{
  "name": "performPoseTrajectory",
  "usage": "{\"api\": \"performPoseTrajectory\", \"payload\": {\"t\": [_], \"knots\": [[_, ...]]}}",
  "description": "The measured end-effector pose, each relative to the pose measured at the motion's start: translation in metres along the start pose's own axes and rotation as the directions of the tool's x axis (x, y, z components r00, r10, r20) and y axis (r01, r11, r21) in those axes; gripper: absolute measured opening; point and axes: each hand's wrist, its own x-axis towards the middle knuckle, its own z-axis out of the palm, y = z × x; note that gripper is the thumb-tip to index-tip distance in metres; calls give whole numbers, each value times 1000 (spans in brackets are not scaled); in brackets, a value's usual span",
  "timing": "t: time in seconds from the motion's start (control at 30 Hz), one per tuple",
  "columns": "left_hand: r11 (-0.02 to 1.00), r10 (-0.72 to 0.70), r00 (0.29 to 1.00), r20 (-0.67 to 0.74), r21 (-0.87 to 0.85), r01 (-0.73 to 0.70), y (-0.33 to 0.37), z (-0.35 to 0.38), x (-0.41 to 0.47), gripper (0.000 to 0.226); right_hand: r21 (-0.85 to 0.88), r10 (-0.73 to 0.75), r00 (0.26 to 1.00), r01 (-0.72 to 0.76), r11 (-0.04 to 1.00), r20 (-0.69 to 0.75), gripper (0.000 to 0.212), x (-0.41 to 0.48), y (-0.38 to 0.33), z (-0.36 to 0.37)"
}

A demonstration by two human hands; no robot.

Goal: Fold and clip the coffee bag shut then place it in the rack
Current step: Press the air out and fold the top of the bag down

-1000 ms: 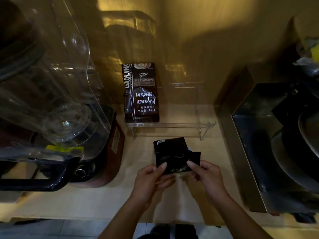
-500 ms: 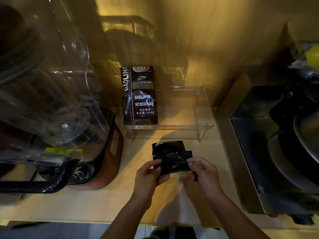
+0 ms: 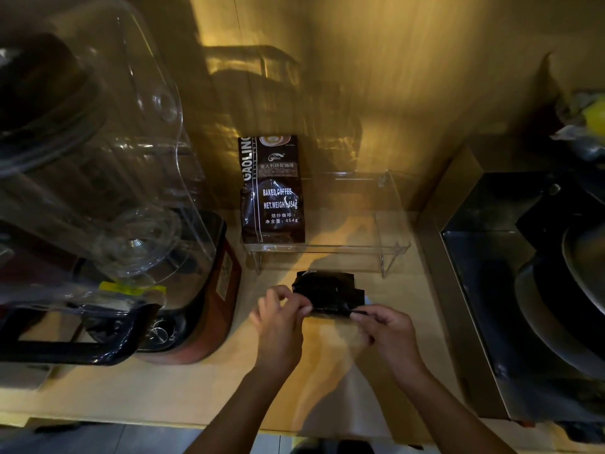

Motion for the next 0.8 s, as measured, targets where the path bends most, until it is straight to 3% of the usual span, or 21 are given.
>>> {"api": "performPoseTrajectory", "payload": {"t": [0.17, 0.23, 0.3, 0.37, 0.43, 0.5, 0.67, 0.8], "knots": [[988, 5, 999, 38, -156, 1, 11, 2, 3, 15, -34, -53, 998, 51, 998, -45, 20, 6, -8, -4], [985, 6, 998, 61, -171, 5, 13, 1, 7, 18, -219, -136, 991, 129, 967, -17, 20, 8, -17, -6], [983, 15, 995, 100, -183, 4, 14, 2, 11, 20, -496, -273, 959, 271, 825, 71, 8, 11, -25, -7], [982, 26, 994, 111, -186, -5, 18, 3, 13, 20, -682, -399, 891, 430, 592, 215, 8, 11, -31, -1], [983, 45, 993, 112, -181, -25, 22, 7, 14, 20, -716, -440, 832, 531, 453, 338, 11, 10, -36, 12], [984, 43, 991, 125, -178, -20, 24, 10, 13, 20, -736, -443, 811, 556, 385, 381, 15, 9, -37, 26], [970, -46, 984, 173, -229, 86, 24, 7, 15, 28, -740, -393, 840, 526, 418, 375, 13, 15, -33, 30], [943, -140, 973, 184, -275, 188, 27, 2, 17, 26, -655, -363, 884, 463, 598, 294, 15, 21, -37, 23]]}}
